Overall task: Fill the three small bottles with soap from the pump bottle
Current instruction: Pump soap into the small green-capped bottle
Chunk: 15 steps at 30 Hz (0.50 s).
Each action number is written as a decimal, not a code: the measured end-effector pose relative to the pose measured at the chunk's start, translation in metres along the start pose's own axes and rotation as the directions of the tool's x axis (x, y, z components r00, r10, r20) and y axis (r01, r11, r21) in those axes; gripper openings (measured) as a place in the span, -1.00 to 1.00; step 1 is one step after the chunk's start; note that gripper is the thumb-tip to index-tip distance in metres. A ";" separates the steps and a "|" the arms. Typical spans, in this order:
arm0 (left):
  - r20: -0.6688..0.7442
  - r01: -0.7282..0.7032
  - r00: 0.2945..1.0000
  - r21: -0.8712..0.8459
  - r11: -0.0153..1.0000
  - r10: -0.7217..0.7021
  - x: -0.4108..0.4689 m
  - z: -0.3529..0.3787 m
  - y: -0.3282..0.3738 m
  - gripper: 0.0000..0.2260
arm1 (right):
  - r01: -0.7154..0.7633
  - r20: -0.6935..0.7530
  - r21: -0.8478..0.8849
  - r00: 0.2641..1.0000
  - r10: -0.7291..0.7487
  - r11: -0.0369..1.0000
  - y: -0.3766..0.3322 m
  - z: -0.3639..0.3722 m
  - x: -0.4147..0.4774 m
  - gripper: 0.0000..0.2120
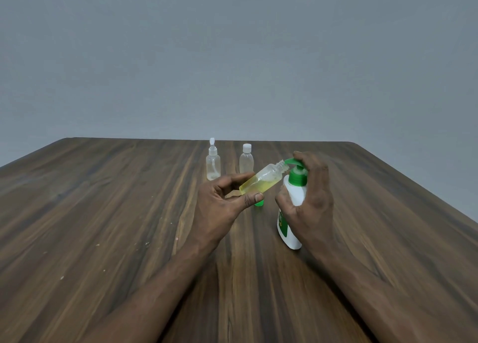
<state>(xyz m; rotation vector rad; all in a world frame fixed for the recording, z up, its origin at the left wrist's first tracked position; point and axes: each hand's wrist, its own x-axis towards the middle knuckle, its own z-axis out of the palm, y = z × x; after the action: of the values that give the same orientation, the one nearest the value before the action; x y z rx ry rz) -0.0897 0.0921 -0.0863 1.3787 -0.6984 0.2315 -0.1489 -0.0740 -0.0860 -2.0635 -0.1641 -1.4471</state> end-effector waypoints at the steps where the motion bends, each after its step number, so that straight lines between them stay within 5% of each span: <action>1: 0.000 0.002 1.000 -0.002 1.000 -0.002 0.000 0.000 0.000 -0.64 | -0.002 0.002 -0.008 1.000 0.002 1.000 0.001 0.000 0.000 -0.41; 15: 0.003 0.001 1.000 -0.003 1.000 -0.001 -0.001 0.001 0.000 -0.64 | 0.008 -0.004 -0.004 1.000 -0.008 1.000 0.002 0.000 0.000 -0.43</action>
<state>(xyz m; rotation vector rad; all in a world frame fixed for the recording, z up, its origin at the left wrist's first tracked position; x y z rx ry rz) -0.0907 0.0914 -0.0867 1.3766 -0.7006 0.2275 -0.1476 -0.0760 -0.0866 -2.0655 -0.1684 -1.4571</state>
